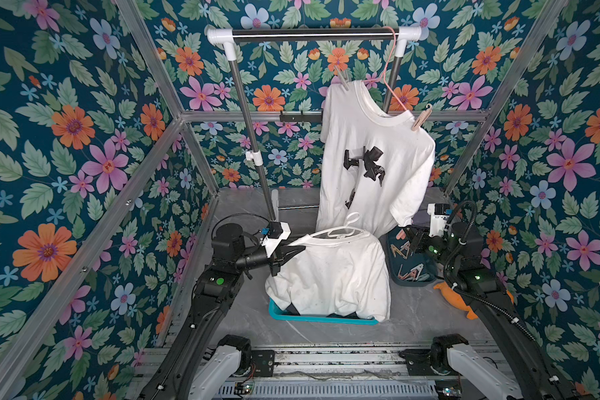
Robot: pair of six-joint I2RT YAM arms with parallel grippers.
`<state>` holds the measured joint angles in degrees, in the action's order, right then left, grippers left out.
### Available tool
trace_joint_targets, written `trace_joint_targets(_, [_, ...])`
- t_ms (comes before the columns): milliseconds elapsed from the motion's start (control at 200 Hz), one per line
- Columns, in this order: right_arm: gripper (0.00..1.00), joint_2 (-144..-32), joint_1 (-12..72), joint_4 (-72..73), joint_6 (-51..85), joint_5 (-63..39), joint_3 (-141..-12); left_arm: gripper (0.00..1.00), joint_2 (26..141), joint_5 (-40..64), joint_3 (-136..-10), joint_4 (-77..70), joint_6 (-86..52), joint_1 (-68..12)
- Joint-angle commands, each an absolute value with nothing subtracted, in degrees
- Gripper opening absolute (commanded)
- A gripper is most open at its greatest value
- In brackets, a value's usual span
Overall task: Use clothespins to secure the t-shirt on both sides of the hanger
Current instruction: Clamp the T-shirt on the hanger.
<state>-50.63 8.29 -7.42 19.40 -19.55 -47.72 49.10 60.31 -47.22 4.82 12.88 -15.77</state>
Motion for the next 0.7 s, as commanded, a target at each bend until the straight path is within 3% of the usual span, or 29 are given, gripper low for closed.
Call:
trace_joint_targets(0, [0.13, -50.9, 8.4, -0.7, 20.2, -26.7, -48.3, 0.00, 48.0, 60.8, -46.6, -0.6, 11.9, -15.7])
trace_joint_targets(430, [0.12, -51.5, 8.4, 15.2, 25.4, -41.1, -47.3, 0.00, 48.3, 62.2, -47.8, -1.6, 10.1, -15.0])
trace_joint_targets(695, [0.10, -54.0, 8.4, 16.7, 25.3, -48.2, -50.1, 0.00, 50.6, 66.1, -48.9, -6.5, 4.8, -12.7])
